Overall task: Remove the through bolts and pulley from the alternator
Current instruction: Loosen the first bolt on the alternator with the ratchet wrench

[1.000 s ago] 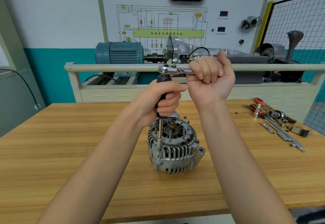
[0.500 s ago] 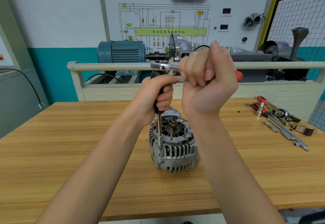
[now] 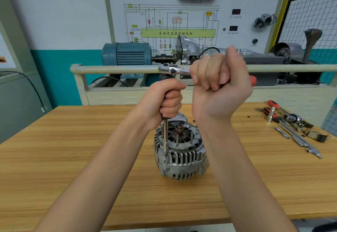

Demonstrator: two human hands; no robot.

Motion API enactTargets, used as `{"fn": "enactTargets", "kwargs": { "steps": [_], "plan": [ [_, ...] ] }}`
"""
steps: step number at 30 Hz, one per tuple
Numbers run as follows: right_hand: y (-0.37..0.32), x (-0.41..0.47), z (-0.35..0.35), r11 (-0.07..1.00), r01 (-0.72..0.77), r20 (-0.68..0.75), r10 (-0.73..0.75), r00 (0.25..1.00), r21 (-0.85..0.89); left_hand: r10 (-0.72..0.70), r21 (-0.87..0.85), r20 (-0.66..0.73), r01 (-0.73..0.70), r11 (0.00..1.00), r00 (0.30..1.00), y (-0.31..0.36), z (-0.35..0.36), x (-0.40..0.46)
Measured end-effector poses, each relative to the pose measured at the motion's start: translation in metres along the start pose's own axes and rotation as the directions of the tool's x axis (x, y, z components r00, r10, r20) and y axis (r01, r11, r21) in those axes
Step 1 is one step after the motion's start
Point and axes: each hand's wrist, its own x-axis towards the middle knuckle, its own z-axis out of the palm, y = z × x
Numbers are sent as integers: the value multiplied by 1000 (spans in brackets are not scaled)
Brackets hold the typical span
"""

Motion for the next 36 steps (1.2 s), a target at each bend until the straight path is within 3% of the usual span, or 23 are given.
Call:
{"fn": "enactTargets", "kwargs": {
  "steps": [3, 6, 8, 11, 14, 16, 18, 20, 24, 28, 31, 34, 36],
  "plan": [
    [7, -19, 15, 937, 237, 81, -223, 971, -257, 67, 102, -159, -51, 993, 985, -2, 11, -1],
    [7, -24, 18, 905, 287, 111, -265, 958, -313, 139, 156, -223, -106, 982, 965, -6, 12, -1],
    [2, -14, 13, 959, 203, 89, -189, 978, -198, 112, 143, -150, -90, 986, 982, -5, 8, -2],
    [-9, 3, 1, 999, -44, 39, 44, 998, 3, 63, 110, 53, -69, 991, 997, 2, -5, -6],
    [-11, 16, -12, 927, -268, -75, 297, 952, 264, 102, 76, 169, -116, 990, 980, 5, -8, -8],
    [-9, 22, -18, 840, -316, -100, 396, 913, 440, 117, 7, 216, -122, 993, 969, 3, -5, -7],
    [-7, 24, -20, 810, -304, -120, 414, 903, 502, 119, -18, 202, -118, 993, 972, 1, -1, -7],
    [-6, 20, -17, 861, -268, -139, 357, 924, 433, 113, 14, 103, -115, 993, 988, -1, 0, -5],
    [0, 5, -1, 997, -68, -5, 68, 998, 46, 167, 74, -206, -155, 985, 964, -4, 7, 1],
    [11, -11, 13, 972, 163, 96, -148, 984, -171, 261, 130, -324, -231, 964, 909, -9, 13, 3],
    [5, -5, 8, 993, 90, 124, -80, 989, -79, 277, 114, -262, -255, 960, 924, -11, 6, -1],
    [-4, 11, -3, 978, -171, 53, 166, 985, 119, 244, 47, -37, -242, 969, 969, -8, -5, -8],
    [-6, 20, -13, 903, -302, -39, 329, 944, 305, 199, 35, 98, -204, 978, 975, -6, -9, -9]
  ]
}}
